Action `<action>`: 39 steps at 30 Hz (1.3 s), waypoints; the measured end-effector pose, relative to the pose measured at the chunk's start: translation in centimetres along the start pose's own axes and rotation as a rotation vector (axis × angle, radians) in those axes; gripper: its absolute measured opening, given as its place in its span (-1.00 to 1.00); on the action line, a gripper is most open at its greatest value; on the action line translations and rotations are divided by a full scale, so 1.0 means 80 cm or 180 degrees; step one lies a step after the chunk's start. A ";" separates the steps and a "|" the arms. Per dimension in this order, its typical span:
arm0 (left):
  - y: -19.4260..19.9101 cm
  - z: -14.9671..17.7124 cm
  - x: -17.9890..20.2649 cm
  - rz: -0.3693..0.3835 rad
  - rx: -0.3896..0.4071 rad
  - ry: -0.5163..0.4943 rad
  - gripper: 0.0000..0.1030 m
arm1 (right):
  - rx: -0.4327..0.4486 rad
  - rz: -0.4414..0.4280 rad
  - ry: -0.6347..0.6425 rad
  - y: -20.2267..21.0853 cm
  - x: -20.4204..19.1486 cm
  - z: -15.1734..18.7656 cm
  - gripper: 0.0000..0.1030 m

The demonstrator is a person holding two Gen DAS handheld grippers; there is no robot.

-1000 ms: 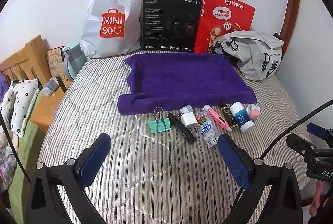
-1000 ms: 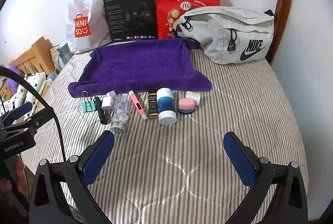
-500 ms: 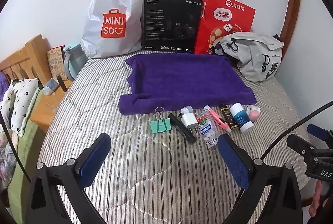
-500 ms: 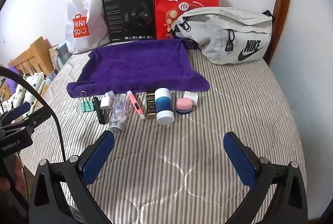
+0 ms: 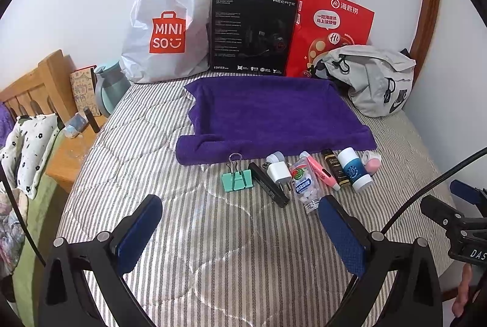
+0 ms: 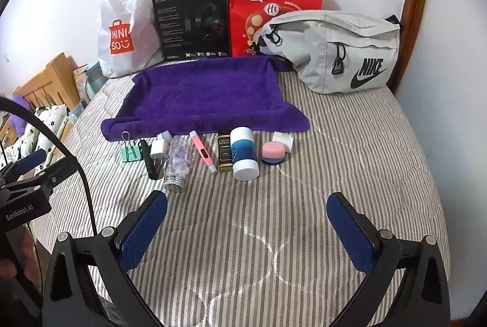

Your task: Organize rigid objects

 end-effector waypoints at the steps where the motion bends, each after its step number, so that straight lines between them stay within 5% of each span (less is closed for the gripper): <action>1: 0.000 0.000 0.000 0.0011 0.0009 0.0008 1.00 | 0.0000 -0.0001 0.0000 0.000 0.000 0.000 1.00; 39: 0.005 0.007 -0.012 -0.0023 0.0009 0.0027 1.00 | -0.0037 0.0043 0.0010 -0.003 -0.001 0.001 1.00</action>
Point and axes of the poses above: each gripper's, at about its wrist camera, not at the fingertips, and y roughly against the way its jaws point, x to its right, z to its underside, the point moved 4 cm from there along -y, roughly the way its jaws point, and after that the axes turned 12 degrees about -y, right-handed, at the moved point
